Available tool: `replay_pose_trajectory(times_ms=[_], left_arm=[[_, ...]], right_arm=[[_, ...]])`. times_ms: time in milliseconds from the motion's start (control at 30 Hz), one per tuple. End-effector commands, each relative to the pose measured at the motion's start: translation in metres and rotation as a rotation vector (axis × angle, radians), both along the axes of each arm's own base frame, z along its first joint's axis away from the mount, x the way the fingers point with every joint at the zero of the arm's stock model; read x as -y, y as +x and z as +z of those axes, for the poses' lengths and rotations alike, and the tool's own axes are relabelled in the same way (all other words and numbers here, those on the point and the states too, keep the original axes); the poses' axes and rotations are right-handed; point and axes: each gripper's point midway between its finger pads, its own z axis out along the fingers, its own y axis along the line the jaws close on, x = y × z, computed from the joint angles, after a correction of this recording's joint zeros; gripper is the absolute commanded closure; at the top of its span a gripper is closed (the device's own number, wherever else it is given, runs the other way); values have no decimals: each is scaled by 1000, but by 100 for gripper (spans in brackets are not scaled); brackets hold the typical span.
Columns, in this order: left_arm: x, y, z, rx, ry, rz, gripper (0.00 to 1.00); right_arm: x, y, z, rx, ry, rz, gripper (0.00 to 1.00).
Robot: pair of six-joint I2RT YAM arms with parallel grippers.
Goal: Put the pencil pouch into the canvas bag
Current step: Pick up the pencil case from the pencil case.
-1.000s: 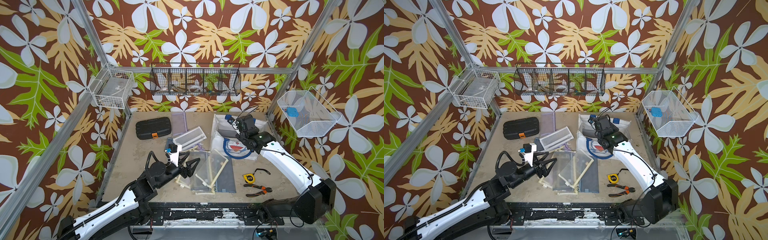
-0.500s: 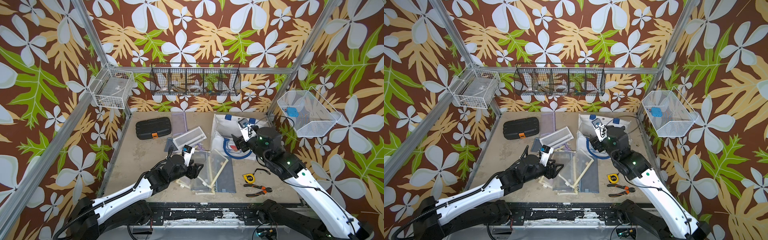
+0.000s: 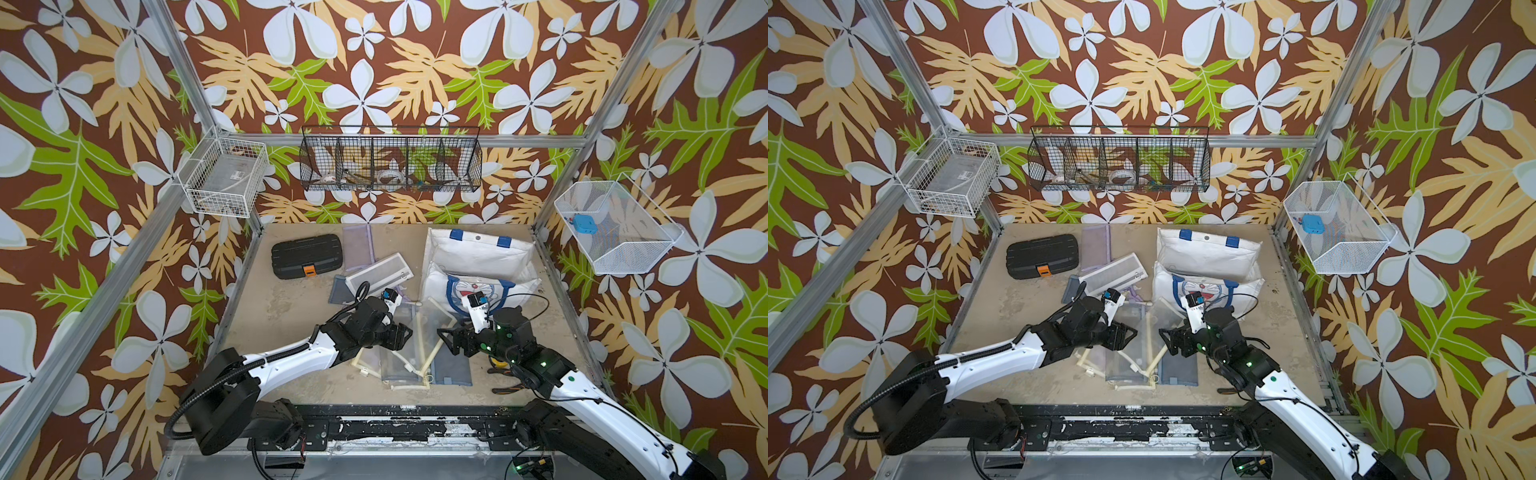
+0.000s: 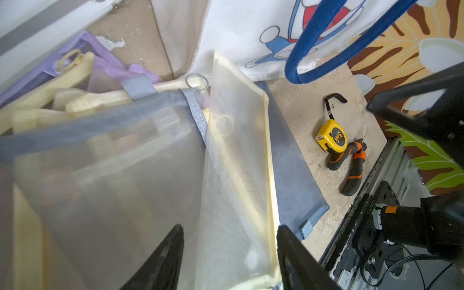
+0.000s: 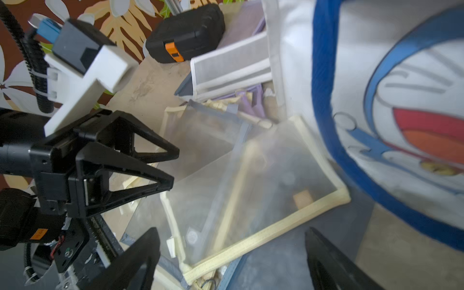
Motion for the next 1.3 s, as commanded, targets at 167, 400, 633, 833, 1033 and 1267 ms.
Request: replay_pose_trajectory(times_ms=[167,400,633,833,1033,1267], left_arm=[[0,2,-27,-49,58,-2,39],[2,-5,-44,-96,57,-17,40],[16,-20,-44,-163,-76,-58,50],[25,-27,-36,-183,-151,-93,74],[19,-30,-20,-156,-158,-94,100],[-7,-29,19,-47,-156,-30,100]], right_arm=[[-12,-1,-36,-77,71,-25,5],[-9,-3,-80,-160,24,-44,3],[-17,-9,-111,-241,8,-13,3],[-20,-10,-123,-262,-12,0,4],[-22,-10,-107,-232,-7,11,4],[-26,-10,-33,-64,93,58,3]])
